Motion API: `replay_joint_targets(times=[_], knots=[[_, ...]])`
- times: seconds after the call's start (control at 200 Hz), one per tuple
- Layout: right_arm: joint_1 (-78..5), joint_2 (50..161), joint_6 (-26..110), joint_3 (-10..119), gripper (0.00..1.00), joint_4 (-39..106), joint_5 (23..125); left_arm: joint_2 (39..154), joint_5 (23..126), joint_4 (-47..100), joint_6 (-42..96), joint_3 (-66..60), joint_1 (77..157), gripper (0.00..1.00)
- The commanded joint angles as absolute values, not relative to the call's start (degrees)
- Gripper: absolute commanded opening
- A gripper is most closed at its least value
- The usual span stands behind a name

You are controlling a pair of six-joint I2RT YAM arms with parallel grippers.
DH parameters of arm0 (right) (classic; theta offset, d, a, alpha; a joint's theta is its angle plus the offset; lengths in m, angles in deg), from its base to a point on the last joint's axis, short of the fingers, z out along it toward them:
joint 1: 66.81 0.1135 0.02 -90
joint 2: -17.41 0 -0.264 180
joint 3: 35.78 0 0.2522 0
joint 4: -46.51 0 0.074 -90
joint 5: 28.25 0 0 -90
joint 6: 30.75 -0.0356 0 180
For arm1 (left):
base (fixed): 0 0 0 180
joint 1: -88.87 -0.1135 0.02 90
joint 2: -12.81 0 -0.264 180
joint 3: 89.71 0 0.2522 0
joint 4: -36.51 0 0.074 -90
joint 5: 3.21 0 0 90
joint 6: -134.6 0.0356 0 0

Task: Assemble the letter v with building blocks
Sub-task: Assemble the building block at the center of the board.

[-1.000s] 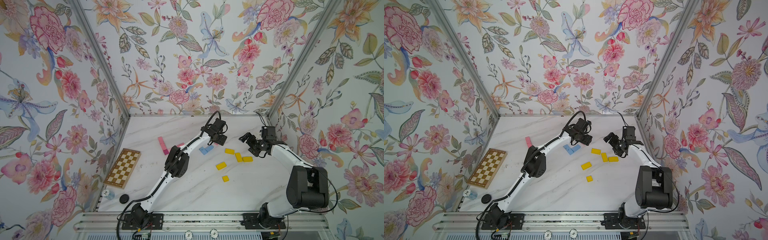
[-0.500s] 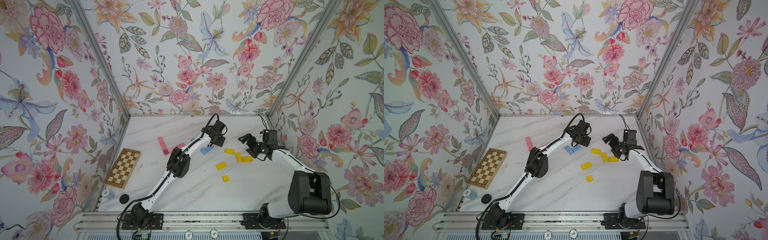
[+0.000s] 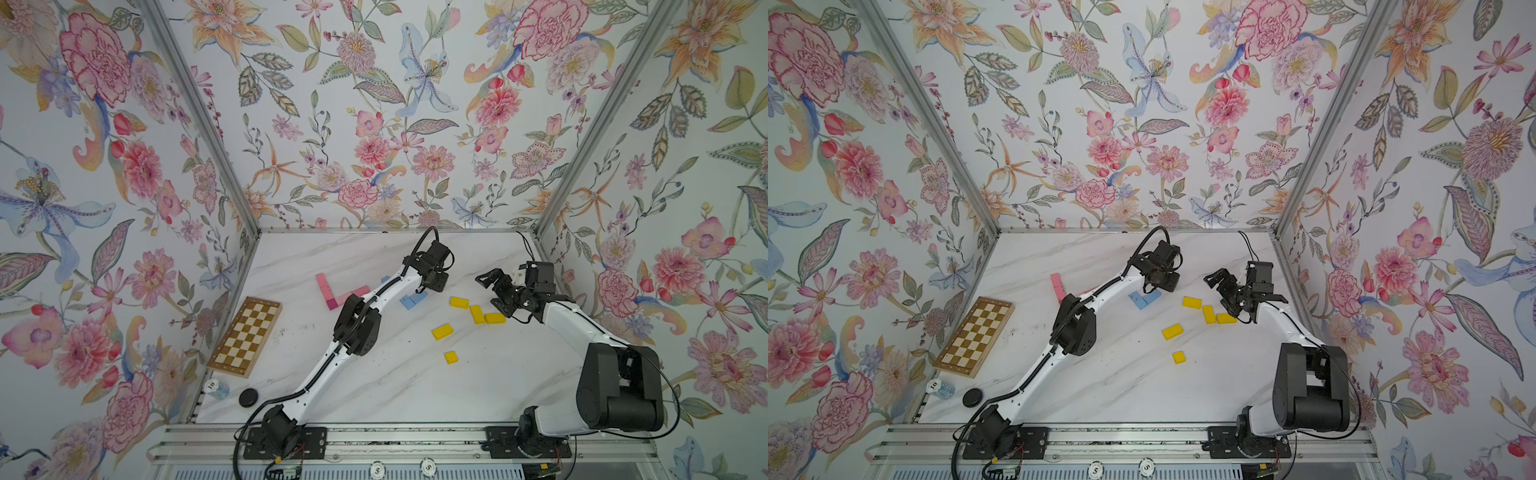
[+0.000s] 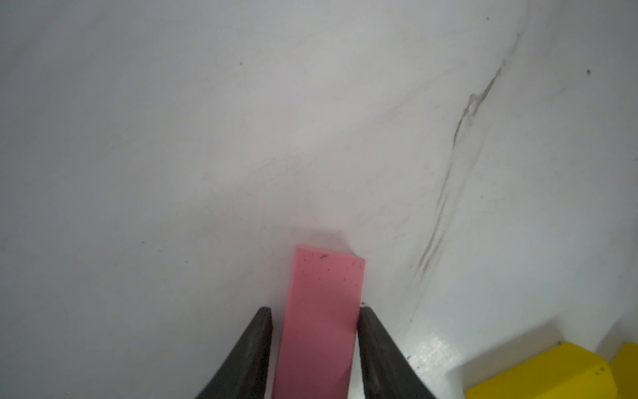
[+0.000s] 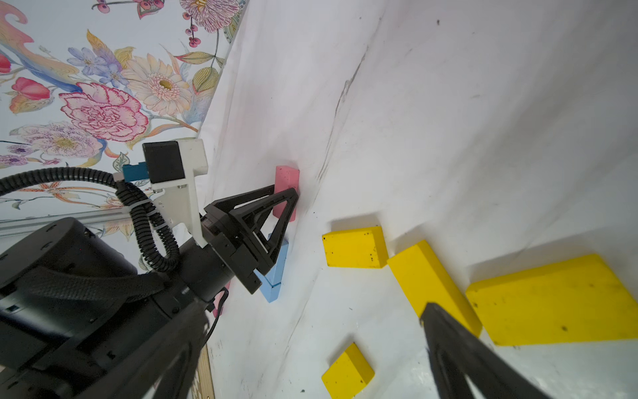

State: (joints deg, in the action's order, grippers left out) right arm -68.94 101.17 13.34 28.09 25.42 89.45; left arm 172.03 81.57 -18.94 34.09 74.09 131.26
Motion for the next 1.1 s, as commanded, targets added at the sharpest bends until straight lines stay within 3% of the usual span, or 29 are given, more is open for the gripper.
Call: replay_joint_targets(times=[0.0,0.4,1.096], knots=[[-69.11,99.76,12.84,27.67,0.99,26.35,89.80,171.62,82.38,-22.78,38.80,70.40,131.44,0.41],[-67.48,100.07,12.41,28.39,0.99,25.69,88.85,166.98,77.75,-22.69,45.00,63.93,130.10,0.32],[-63.49,101.38,12.50,30.30,0.99,24.75,86.74,164.95,77.28,-22.98,50.67,60.77,129.22,0.31]])
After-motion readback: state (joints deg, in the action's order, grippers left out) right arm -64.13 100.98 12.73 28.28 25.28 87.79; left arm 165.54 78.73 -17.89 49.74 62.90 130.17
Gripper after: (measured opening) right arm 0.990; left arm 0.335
